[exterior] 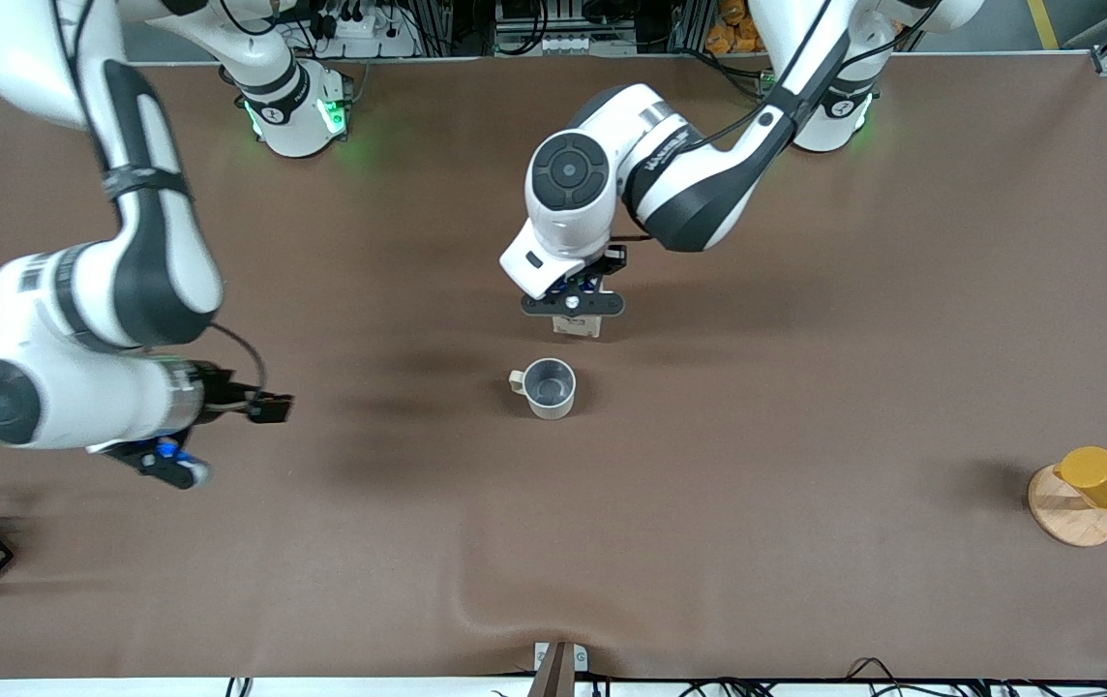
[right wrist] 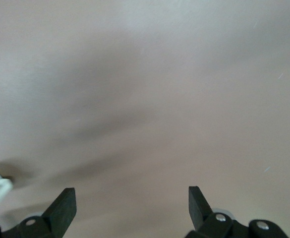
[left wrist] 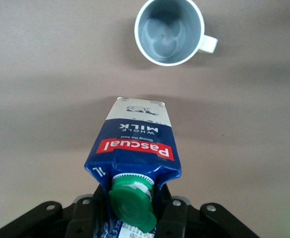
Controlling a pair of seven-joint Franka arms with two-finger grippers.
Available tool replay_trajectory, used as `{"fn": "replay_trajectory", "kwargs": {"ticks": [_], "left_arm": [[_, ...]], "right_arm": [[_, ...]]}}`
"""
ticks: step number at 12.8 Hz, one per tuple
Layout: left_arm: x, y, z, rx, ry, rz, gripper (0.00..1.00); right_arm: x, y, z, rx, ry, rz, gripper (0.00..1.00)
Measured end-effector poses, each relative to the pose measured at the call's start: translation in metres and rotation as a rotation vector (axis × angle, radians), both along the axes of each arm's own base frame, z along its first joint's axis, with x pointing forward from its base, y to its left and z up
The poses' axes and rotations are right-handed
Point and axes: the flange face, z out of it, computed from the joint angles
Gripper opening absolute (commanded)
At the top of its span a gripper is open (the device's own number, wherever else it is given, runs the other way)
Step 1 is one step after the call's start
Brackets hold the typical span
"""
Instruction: Place milk next to cup
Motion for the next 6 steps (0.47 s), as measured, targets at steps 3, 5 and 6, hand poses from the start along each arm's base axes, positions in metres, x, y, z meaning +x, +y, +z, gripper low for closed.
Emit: {"fn": "replay_trajectory", "kwargs": {"ticks": [3, 5, 6], "left_arm": [[-0.004, -0.013, -0.016, -0.013, -0.008, 0.017, 0.41], [-0.004, -0.019, -0.024, -0.026, -0.018, 0.025, 0.41], [-0.003, -0.02, -0.026, -0.028, -0.019, 0.027, 0.41]], "right_arm": [[0.003, -0.088, 0.002, -0.003, -0.019, 0.096, 1.0], [0.0, -0.116, 0.015, -0.019, -0.041, 0.147, 1.0], [-0.002, -0.126, 0.027, -0.016, -0.058, 0.176, 1.0]]}}
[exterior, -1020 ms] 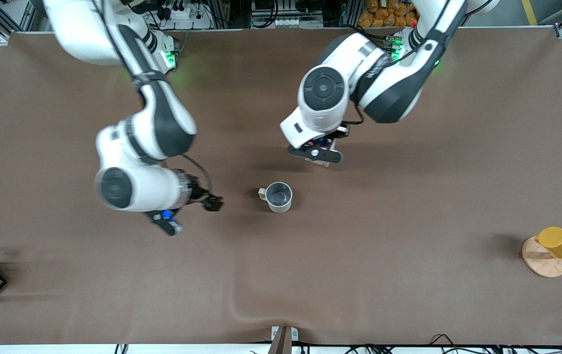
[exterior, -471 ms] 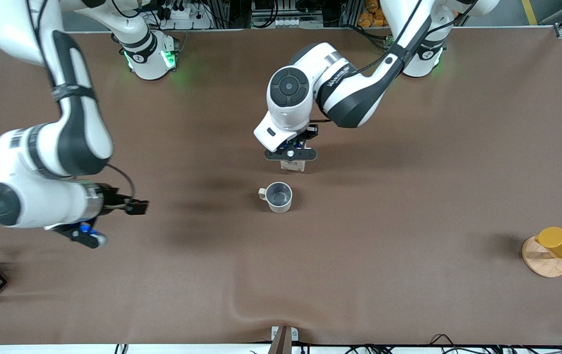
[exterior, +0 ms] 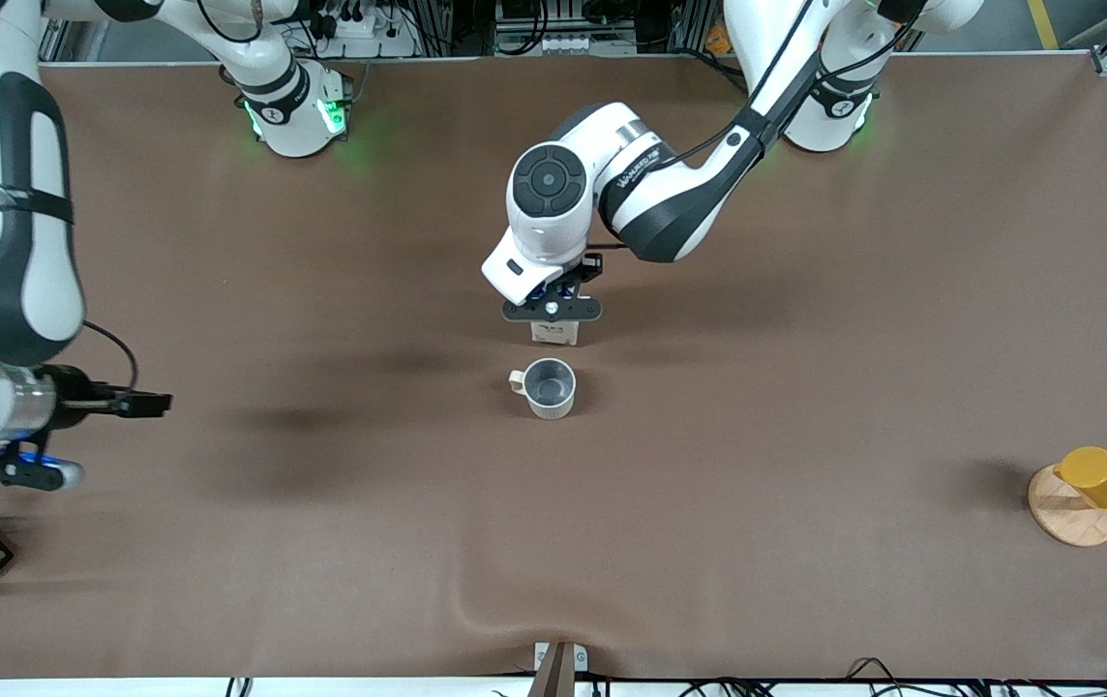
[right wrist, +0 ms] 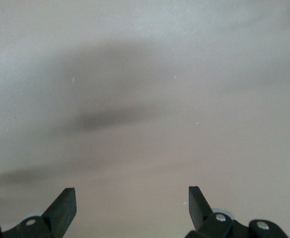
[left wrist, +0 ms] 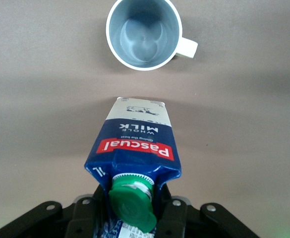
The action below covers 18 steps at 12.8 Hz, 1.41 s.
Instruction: Place milk next to cup
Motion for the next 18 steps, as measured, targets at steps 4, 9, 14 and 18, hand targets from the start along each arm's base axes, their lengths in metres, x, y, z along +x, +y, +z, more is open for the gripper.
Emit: {"fn": "replay_trajectory", "kwargs": {"ticks": [4, 9, 14, 18], "left_arm": [[0.006, -0.001, -0.011, -0.014, -0.012, 0.016, 0.41], [0.012, -0.001, -0.027, -0.019, -0.011, 0.027, 0.44], [0.015, 0.001, -0.028, -0.017, -0.011, 0.033, 1.0], [0.024, 0.004, -0.01, -0.04, -0.034, 0.046, 1.0]], "right_arm": [[-0.029, -0.03, 0.056, 0.018, -0.027, -0.002, 1.0], [-0.092, -0.016, 0.096, 0.02, -0.123, -0.018, 1.0], [-0.135, 0.003, 0.123, 0.013, -0.204, -0.042, 1.0], [-0.135, 0.022, 0.139, 0.013, -0.255, -0.011, 1.0]]}}
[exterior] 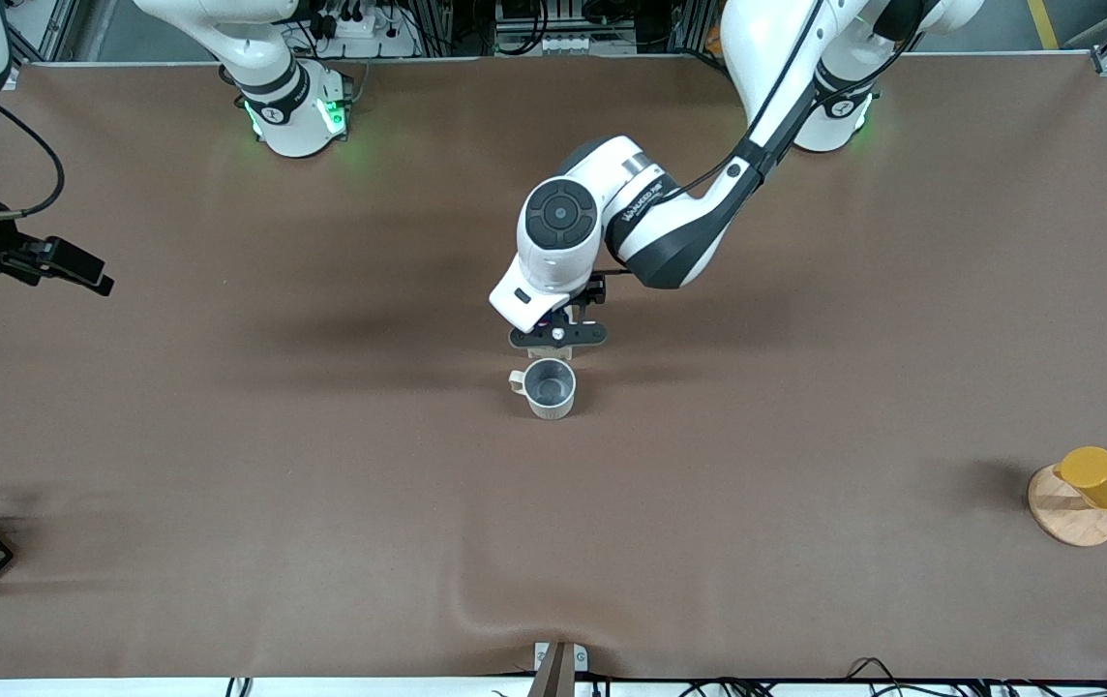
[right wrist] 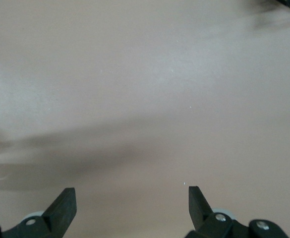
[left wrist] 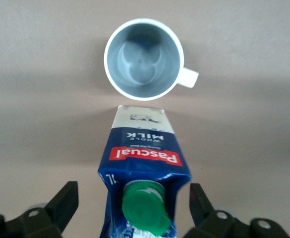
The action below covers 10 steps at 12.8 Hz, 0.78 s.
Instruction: Place milk next to cup
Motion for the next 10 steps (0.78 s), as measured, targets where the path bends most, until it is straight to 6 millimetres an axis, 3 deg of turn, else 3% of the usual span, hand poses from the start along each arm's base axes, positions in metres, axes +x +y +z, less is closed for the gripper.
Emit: {"fn": "replay_trajectory", "kwargs": {"ticks": [3, 5, 8, 10], "left_arm": [[-0.009, 0.007, 0.064, -0.001, -0.022, -0.011, 1.0], [-0.011, 0.03, 0.121, 0.005, -0.046, 0.016, 1.0], [0.012, 0.11, 0.205, 0.011, -0.097, 0.123, 1.0], [0.037, 0.186, 0.235, 0.061, -0.122, 0.218, 1.0]], "right_arm": [[0.004, 0.005, 0.016, -0.002, -0.028, 0.009, 1.0], [0.006, 0.005, 0.024, -0.002, -0.024, 0.01, 1.0], [0.011, 0.006, 0.028, -0.002, -0.015, 0.012, 1.0], [0.013, 0.009, 0.027, -0.003, -0.013, 0.019, 1.0]]}}
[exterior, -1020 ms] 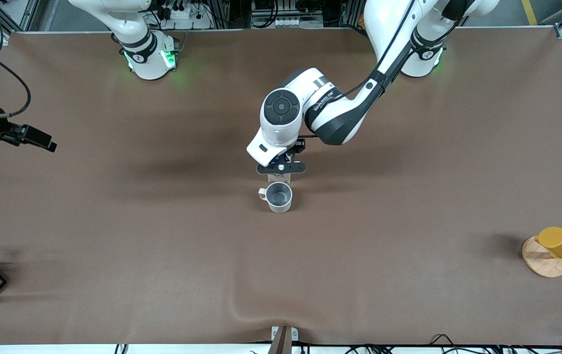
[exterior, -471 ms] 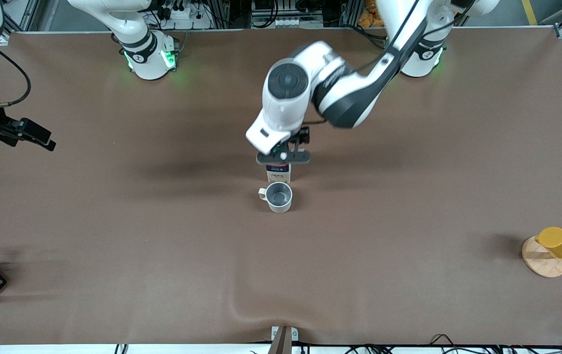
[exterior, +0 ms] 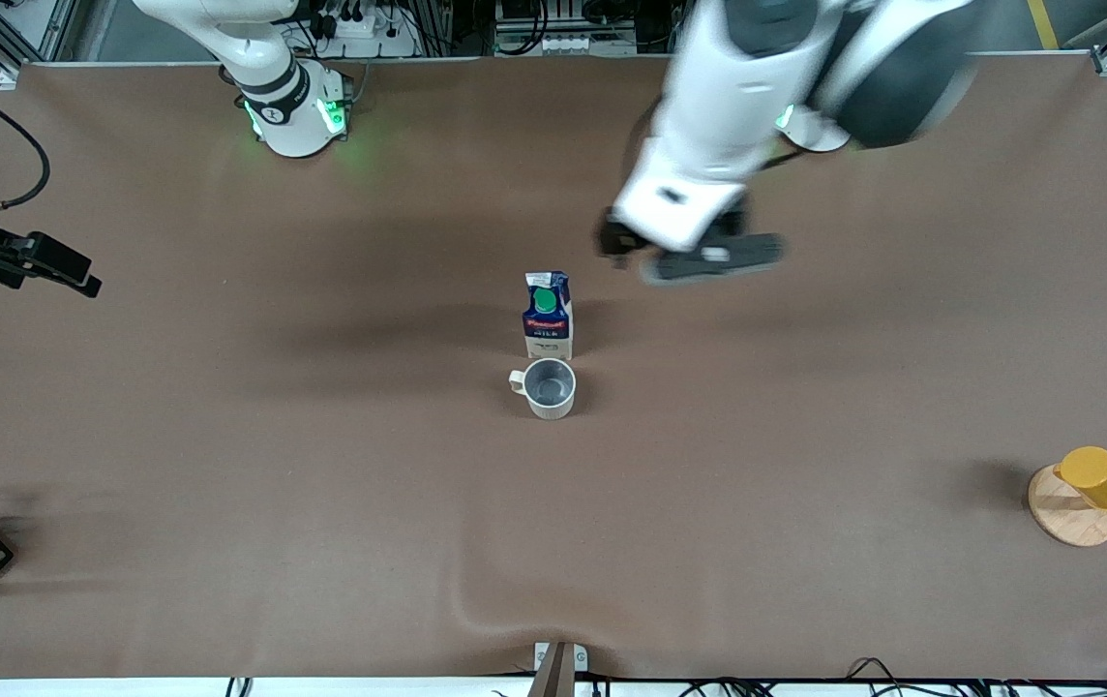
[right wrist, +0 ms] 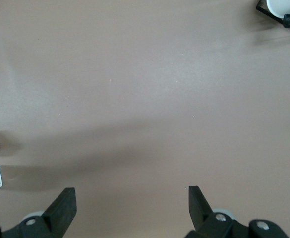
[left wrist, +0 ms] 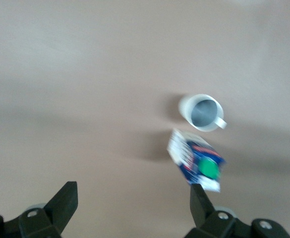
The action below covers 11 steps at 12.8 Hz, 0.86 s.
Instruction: Place milk next to cup
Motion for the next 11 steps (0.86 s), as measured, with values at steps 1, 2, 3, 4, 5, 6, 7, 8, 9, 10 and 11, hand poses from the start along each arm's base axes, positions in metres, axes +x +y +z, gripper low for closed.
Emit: {"fn": "replay_trajectory", "kwargs": {"ticks": [1, 2, 3, 4, 5, 6, 7, 8, 9, 10, 11], "left_arm": [[0.013, 0.036, 0.007, 0.023, -0.014, 0.049, 1.0], [0.025, 0.069, 0.01, 0.032, -0.022, 0.078, 1.0], [0.036, 0.098, 0.012, 0.035, -0.024, 0.083, 1.0], [0.044, 0.122, 0.012, 0.036, -0.025, 0.065, 1.0], [0.05, 0.14, 0.013, 0.037, -0.027, 0.043, 1.0], [0.053, 0.154, 0.015, 0.037, -0.031, 0.029, 1.0], [0.055, 0.164, 0.018, 0.037, -0.036, 0.034, 1.0], [0.057, 0.176, 0.021, 0.038, -0.04, 0.049, 1.0], [0.059, 0.186, 0.023, 0.039, -0.043, 0.057, 1.0], [0.061, 0.195, 0.024, 0.04, -0.045, 0.047, 1.0], [0.062, 0.206, 0.027, 0.042, -0.051, 0.013, 1.0]], "right_arm": [[0.001, 0.003, 0.0, 0.0, 0.001, 0.002, 1.0], [0.001, 0.005, 0.0, 0.0, 0.001, -0.002, 1.0], [0.002, 0.007, 0.0, 0.0, 0.001, -0.005, 1.0], [0.002, 0.007, 0.0, 0.0, 0.001, -0.006, 1.0], [0.002, 0.007, 0.0, 0.0, 0.002, -0.007, 1.0], [0.003, 0.007, -0.001, 0.0, 0.004, -0.007, 1.0], [0.003, 0.007, -0.001, 0.0, 0.005, -0.007, 1.0], [0.003, 0.007, -0.002, 0.0, 0.006, -0.007, 1.0], [0.003, 0.007, -0.002, 0.0, 0.006, -0.007, 1.0], [0.003, 0.007, -0.002, 0.0, 0.007, -0.007, 1.0], [0.004, 0.007, -0.002, 0.0, 0.007, -0.007, 1.0]]}}
